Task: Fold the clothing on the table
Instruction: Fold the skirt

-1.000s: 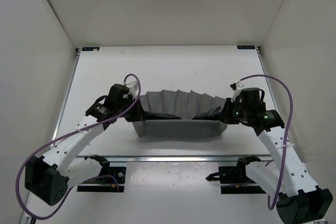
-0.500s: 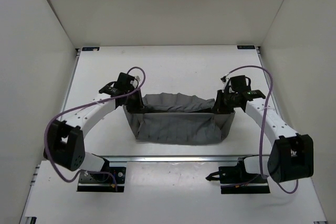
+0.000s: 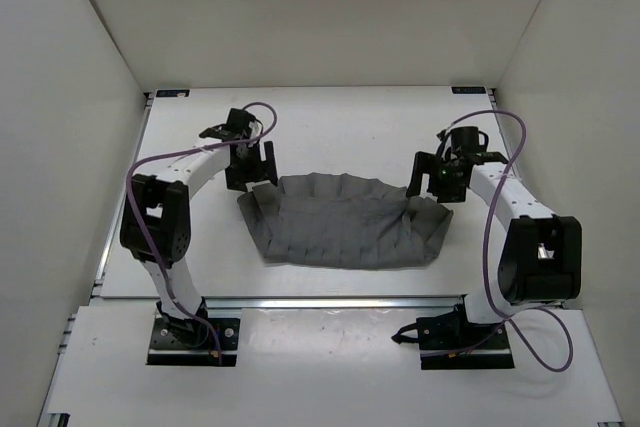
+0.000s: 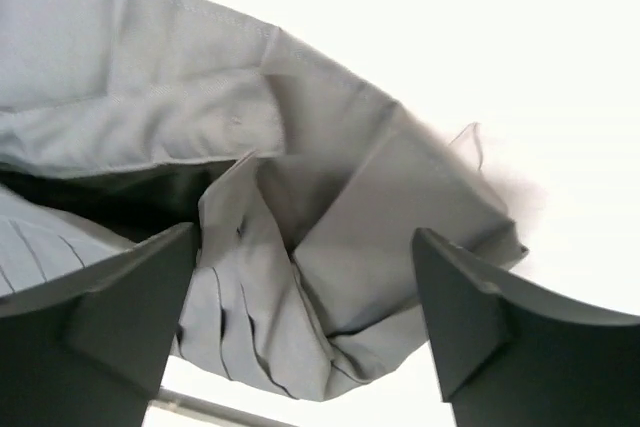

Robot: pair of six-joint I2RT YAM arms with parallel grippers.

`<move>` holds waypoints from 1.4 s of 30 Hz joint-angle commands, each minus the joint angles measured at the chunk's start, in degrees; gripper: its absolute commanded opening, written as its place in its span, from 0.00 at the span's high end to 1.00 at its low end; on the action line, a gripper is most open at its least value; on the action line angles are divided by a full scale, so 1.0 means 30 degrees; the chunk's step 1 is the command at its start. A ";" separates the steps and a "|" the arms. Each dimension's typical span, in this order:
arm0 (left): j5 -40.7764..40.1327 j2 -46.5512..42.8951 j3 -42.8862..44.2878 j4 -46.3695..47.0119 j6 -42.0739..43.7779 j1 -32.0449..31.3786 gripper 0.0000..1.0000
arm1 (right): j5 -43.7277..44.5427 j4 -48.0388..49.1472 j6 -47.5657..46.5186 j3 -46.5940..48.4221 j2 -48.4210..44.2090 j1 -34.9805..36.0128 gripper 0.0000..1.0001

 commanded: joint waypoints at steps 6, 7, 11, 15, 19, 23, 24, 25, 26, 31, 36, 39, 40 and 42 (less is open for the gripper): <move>-0.1300 -0.2543 0.1910 -0.0123 0.0944 -0.0287 0.09 | -0.0267 0.0778 0.0021 0.2254 -0.1974 -0.0614 0.19; -0.0690 -0.3272 0.1298 0.0113 0.0857 -0.0753 0.20 | -0.0531 0.0951 0.0080 0.1904 -0.2412 -0.0586 0.31; 0.0688 -0.5499 -0.1486 0.2480 -0.0546 -0.2247 0.88 | -0.1469 0.2327 0.0636 -0.0059 -0.3499 -0.0147 0.88; 0.1981 -0.5479 -0.4123 0.3864 -0.1632 -0.3042 1.00 | -0.2990 0.3265 0.0754 -0.1698 -0.2917 0.0994 0.99; 0.2217 -0.4774 -0.5121 0.4596 -0.1634 -0.3072 1.00 | -0.3491 0.4553 0.0959 -0.1967 -0.1832 0.1699 0.99; 0.1953 -0.3167 -0.5360 0.5592 -0.1517 -0.2256 1.00 | -0.4252 0.5523 0.1108 -0.1443 0.0184 0.1700 1.00; 0.1779 -0.2640 -0.5213 0.5507 -0.1459 -0.2049 1.00 | -0.4167 0.5495 0.1135 -0.1439 0.0858 0.1729 1.00; 0.1661 -0.1968 -0.4835 0.5651 -0.1342 -0.2076 1.00 | -0.3963 0.5291 0.0991 -0.0917 0.1648 0.1758 1.00; 0.1602 -0.1729 -0.4483 0.5710 -0.1428 -0.1931 1.00 | -0.3816 0.5289 0.0873 -0.0506 0.1801 0.1729 1.00; 0.0899 0.1080 -0.2375 0.5390 -0.1137 -0.1666 1.00 | -0.3375 0.4822 0.0287 0.0434 0.4287 0.1000 1.00; 0.0927 0.3017 -0.0293 0.4861 -0.0814 -0.1489 1.00 | -0.2878 0.4353 -0.0444 0.1605 0.5375 -0.0115 1.00; 0.0811 0.3545 0.0672 0.4775 -0.0785 -0.1374 1.00 | -0.2556 0.4207 -0.0738 0.2715 0.6019 -0.0497 1.00; 0.0869 0.3692 0.0909 0.4541 -0.0755 -0.1460 1.00 | -0.2468 0.4176 -0.0710 0.3011 0.6485 -0.0497 1.00; 0.0781 0.3899 0.1378 0.4073 -0.0697 -0.1577 1.00 | -0.2378 0.3593 -0.0973 0.4559 0.7249 -0.0702 1.00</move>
